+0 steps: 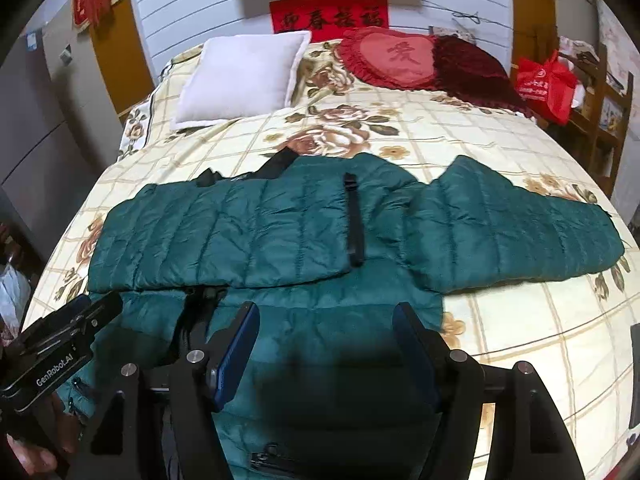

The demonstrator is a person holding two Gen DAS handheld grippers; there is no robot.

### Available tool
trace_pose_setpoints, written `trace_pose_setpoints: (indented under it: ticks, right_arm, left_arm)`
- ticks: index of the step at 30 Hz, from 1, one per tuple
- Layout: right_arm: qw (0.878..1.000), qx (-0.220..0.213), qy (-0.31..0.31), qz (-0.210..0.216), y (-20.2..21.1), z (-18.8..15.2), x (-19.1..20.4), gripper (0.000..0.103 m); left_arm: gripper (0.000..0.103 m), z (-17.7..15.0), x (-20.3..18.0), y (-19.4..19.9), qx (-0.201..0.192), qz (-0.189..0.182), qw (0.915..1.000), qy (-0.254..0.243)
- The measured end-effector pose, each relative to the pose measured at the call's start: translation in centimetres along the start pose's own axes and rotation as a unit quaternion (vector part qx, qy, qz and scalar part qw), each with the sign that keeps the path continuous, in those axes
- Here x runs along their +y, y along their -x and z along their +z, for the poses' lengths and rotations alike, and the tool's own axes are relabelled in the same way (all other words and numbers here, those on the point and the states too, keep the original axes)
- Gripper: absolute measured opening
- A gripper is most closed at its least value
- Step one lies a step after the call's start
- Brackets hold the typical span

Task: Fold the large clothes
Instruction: 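Move the right tool to the other sleeve and grasp its cuff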

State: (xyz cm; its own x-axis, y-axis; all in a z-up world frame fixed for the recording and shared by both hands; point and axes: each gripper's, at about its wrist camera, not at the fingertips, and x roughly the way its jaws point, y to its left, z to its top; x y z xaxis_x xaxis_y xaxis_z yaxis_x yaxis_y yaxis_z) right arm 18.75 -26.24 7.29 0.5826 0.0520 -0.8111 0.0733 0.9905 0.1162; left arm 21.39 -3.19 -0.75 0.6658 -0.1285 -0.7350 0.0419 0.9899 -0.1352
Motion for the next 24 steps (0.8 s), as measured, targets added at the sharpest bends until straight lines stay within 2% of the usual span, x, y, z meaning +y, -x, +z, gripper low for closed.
trace_pose_setpoints:
  ticks: [7,20,24]
  right_arm:
    - [0.999,-0.004,-0.042,-0.017,0.0,0.6,-4.3,0.067]
    - [0.991,-0.021,-0.100,-0.092,-1.1,2.0,-14.6,0.067]
    - [0.986,-0.031,-0.116,-0.114,-1.9,2.4,-17.9,0.072]
  left_arm:
    - [0.069,-0.1,-0.4,-0.1,-0.002,0.002,1.0000,-0.001]
    - [0.069,-0.8,0.4,-2.0,0.017,0.012,0.9997,0.013]
    - [0.069,-0.8,0.3,-2.3,0.017,0.012,0.9997,0.014]
